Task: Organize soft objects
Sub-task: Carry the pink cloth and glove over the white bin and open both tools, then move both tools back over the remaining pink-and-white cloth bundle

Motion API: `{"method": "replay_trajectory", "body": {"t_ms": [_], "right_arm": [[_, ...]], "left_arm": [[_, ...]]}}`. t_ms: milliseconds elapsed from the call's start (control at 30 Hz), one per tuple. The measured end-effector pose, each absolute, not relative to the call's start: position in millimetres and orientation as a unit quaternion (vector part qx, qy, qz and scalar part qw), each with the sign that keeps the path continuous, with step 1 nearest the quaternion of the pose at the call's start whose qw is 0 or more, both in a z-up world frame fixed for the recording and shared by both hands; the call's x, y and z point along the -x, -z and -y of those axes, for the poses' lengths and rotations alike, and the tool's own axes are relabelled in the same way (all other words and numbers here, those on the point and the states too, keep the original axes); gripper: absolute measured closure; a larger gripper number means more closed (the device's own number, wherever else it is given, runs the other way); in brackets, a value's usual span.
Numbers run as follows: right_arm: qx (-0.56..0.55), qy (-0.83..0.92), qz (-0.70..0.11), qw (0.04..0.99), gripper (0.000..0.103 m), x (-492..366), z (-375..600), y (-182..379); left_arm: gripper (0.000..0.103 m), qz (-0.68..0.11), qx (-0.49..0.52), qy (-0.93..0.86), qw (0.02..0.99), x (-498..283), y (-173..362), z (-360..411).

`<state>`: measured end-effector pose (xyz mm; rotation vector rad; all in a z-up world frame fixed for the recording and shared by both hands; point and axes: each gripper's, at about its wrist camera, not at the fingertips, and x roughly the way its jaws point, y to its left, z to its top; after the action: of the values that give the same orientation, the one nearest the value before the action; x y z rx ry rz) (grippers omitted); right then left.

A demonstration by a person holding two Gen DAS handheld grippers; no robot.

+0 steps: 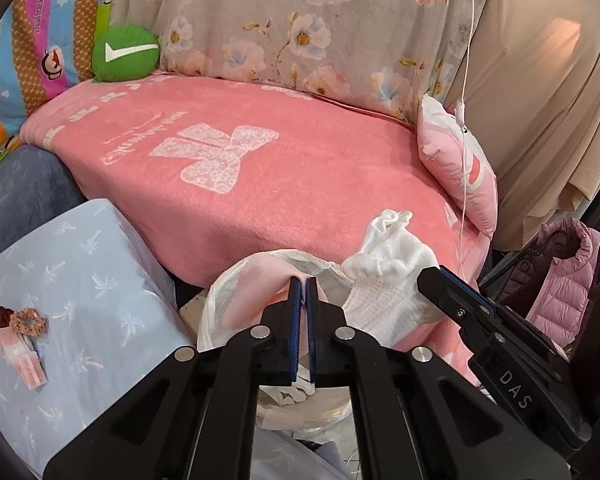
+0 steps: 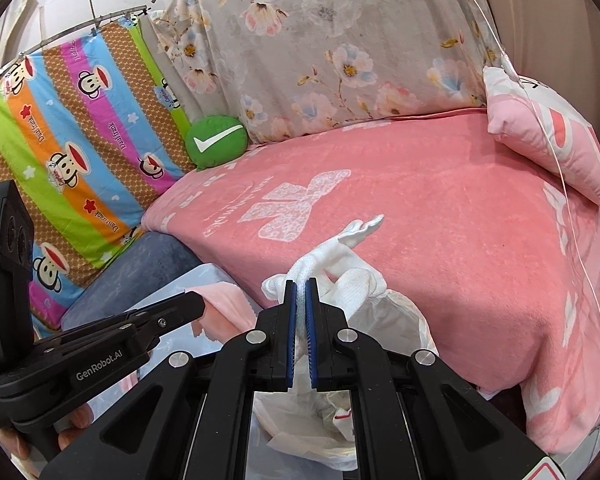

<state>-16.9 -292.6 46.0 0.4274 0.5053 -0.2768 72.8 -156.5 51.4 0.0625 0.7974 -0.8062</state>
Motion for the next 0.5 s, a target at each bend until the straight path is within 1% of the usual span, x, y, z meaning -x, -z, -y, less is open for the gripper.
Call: {"method": "replay_trajectory", "body": {"t_ms": [33,100,167,200,233,367,500], "right_arm": [[-0.210,0.135,-0.247,0.936,0.094,16.6,292.1,-45.1],[-0.213,0.139,-0.244,0.936,0.092,15.4,293.0,-44.3],[-0.215,0.137,-0.246,0.935,0.092,12.4,293.5,-44.0],[-0.214,0.138,-0.246,0.935,0.092,11.2,293.2,-43.7],[-0.214,0.138,-0.247,0.935,0.092,10.2,292.7,-43.7],[-0.215,0.136,-0.246,0.935,0.085,8.6,289.7,-43.6],[-0.212,0.132,-0.248,0.936,0.081,6.3,284.4,-44.8]], "left_arm": [[0.098,-0.381,-0.028,0.378,0.843,-74.8,-49.8,155.8],[0.084,-0.389,-0.025,0.371,0.843,-78.8,-46.8,154.3],[0.054,-0.385,-0.020,0.362,0.849,-80.7,-45.6,149.8],[0.049,-0.380,-0.016,0.358,0.853,-80.8,-46.0,146.7],[0.046,-0.378,-0.014,0.356,0.854,-81.2,-46.2,145.1],[0.046,-0.381,-0.013,0.351,0.856,-85.7,-45.3,140.6],[0.046,-0.382,-0.006,0.344,0.858,-90.0,-44.6,131.4]]}}
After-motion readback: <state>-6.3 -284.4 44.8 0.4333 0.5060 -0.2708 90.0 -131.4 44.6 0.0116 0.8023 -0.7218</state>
